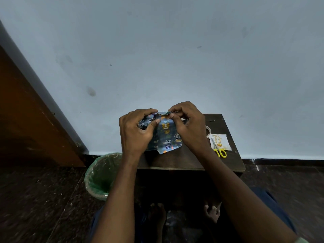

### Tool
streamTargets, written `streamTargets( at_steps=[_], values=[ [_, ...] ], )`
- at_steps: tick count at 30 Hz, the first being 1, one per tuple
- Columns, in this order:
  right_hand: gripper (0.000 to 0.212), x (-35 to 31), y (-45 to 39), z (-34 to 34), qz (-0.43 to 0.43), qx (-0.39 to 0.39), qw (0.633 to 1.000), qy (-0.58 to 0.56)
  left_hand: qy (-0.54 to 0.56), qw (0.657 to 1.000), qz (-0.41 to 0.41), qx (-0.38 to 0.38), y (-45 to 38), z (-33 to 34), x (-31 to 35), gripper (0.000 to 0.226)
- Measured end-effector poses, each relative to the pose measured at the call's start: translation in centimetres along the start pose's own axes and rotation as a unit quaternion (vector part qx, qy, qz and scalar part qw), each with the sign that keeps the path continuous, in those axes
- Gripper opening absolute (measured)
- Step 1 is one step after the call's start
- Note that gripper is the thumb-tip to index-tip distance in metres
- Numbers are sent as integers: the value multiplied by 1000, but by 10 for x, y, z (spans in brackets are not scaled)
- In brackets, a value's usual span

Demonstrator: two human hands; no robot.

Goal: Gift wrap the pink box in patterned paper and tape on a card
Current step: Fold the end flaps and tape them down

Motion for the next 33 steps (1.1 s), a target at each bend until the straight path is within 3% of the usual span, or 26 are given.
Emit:
streamTargets(
  at_steps=[5, 14, 22, 26, 29, 33],
  values=[
    [17, -1, -1, 0, 22, 2, 999, -38, 128, 987, -93, -5, -2, 0, -5, 31],
    [25, 4, -6, 2, 20, 55, 995, -77, 220, 970, -98, -9, -10, 10, -7, 33],
    [19, 2, -6, 3, 23, 42, 995, -92, 179, 980, -87, -7, -9, 11, -8, 33],
    [14, 2, -5, 3, 60, 23, 987, -145, 165, 984, -67, -8, -7, 11, -6, 17],
    [11, 4, -7, 4, 56, 23, 991, -122, 159, 983, -91, 11, -7, 14, -6, 6],
    [9, 8, -9, 4, 52, 23, 995, -85, 190, 975, -114, 3, -7, 14, -6, 20]
  ],
)
Point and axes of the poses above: each hand's wrist, its own y-axis away from the middle knuckle, its own z-axis out of the palm, x = y × z, the point moved 4 cm from there along -y, towards the middle knuckle, and after that the axes turned 11 degrees about -x, right-handed, at the moved point
